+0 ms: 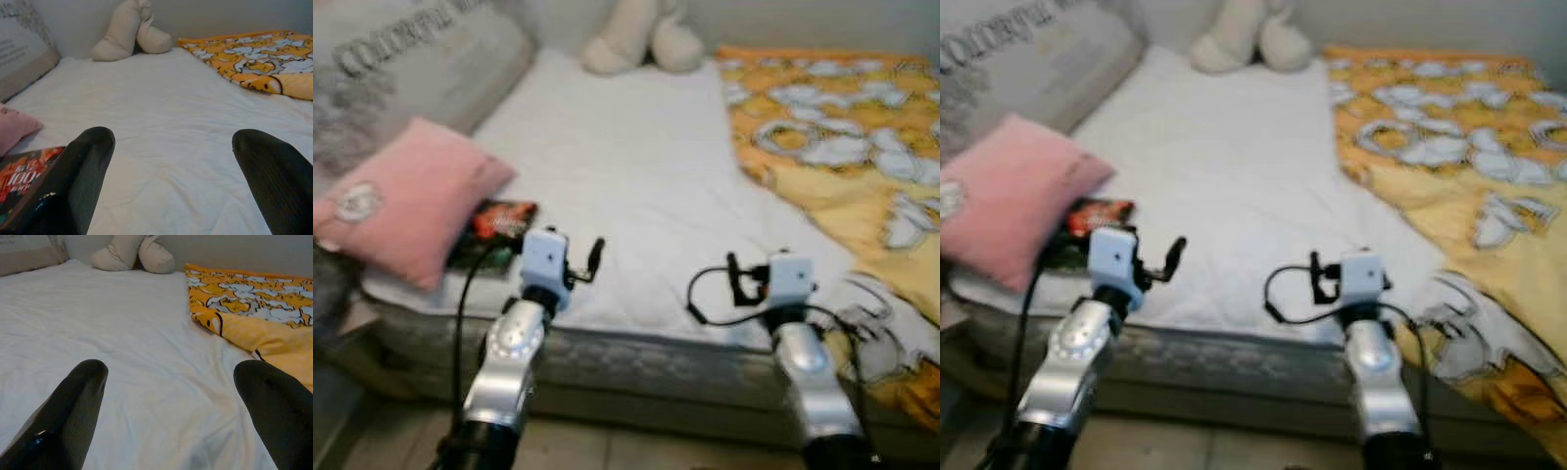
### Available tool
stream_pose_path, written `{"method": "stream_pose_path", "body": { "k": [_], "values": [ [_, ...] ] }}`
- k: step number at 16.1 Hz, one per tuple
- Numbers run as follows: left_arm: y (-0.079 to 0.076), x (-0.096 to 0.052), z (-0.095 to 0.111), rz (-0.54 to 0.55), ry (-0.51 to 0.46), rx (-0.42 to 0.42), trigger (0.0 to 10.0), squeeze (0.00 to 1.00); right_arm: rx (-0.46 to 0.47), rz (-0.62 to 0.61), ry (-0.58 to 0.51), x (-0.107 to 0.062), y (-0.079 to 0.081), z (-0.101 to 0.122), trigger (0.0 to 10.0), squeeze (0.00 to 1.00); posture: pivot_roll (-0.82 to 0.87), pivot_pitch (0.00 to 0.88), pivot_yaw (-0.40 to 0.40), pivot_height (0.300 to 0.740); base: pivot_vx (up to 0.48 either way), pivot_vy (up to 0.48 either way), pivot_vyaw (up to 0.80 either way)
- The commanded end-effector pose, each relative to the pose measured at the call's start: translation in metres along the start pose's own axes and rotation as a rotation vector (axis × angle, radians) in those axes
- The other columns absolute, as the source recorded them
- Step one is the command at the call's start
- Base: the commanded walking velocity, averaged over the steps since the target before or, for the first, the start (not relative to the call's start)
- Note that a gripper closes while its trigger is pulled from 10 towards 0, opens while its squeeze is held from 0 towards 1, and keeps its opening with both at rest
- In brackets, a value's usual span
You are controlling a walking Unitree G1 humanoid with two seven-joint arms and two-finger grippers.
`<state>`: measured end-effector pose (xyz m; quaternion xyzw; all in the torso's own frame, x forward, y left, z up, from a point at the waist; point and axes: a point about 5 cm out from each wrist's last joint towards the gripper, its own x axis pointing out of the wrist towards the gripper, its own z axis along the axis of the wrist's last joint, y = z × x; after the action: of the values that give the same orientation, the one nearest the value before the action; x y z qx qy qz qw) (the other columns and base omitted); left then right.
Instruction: Clean up the room
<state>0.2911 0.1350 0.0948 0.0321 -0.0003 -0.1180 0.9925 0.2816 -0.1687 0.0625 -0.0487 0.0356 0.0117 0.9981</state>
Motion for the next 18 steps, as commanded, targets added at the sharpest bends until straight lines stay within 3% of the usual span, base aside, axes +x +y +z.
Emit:
{"method": "stream_pose_path", "body": {
  "k": [1, 5, 9, 13, 15, 18],
  "values": [
    [0.0, 0.001, 0.003, -0.009, -0.013, -0.004, 10.0, 0.0, -0.008, -0.012, -0.003, 0.001, -0.004, 0.001, 10.0, 0.0, -0.11, 0.0, 0.044, 0.74, 0.0, -0.472, 0.0],
    [0.0, 0.001, 0.005, -0.023, -0.016, 0.002, 10.0, 0.0, -0.002, -0.079, 0.031, 0.002, -0.014, -0.005, 10.0, 0.0, -0.11, 0.0, 0.051, 0.74, 0.0, -0.472, 0.0],
    [0.0, 0.002, 0.005, -0.037, -0.009, -0.001, 10.0, 0.0, -0.005, -0.079, 0.042, -0.001, -0.012, -0.008, 10.0, 0.0, -0.11, 0.0, 0.052, 0.74, 0.069, -0.443, 0.0],
    [0.008, 0.002, 0.007, -0.013, -0.001, -0.012, 10.0, 0.0, -0.001, -0.058, 0.145, 0.003, -0.004, -0.025, 10.0, 0.0, -0.08, 0.0, 0.056, 0.74, 0.128, 0.0, 0.0],
    [0.007, -0.004, 0.017, -0.097, -0.006, 0.027, 10.0, 0.0, -0.02, -0.049, 0.189, 0.01, 0.003, -0.032, 10.0, 0.0, -0.01, 0.0, 0.069, 0.74, 0.0, 0.0, 0.0],
    [0.0, -0.011, 0.023, -0.222, 0.025, 0.08, 10.0, 0.0, -0.027, -0.079, 0.222, 0.019, 0.002, -0.035, 10.0, 0.0, 0.05, 0.023, 0.072, 0.74, 0.0, 0.0, 0.0]
  ]
}}
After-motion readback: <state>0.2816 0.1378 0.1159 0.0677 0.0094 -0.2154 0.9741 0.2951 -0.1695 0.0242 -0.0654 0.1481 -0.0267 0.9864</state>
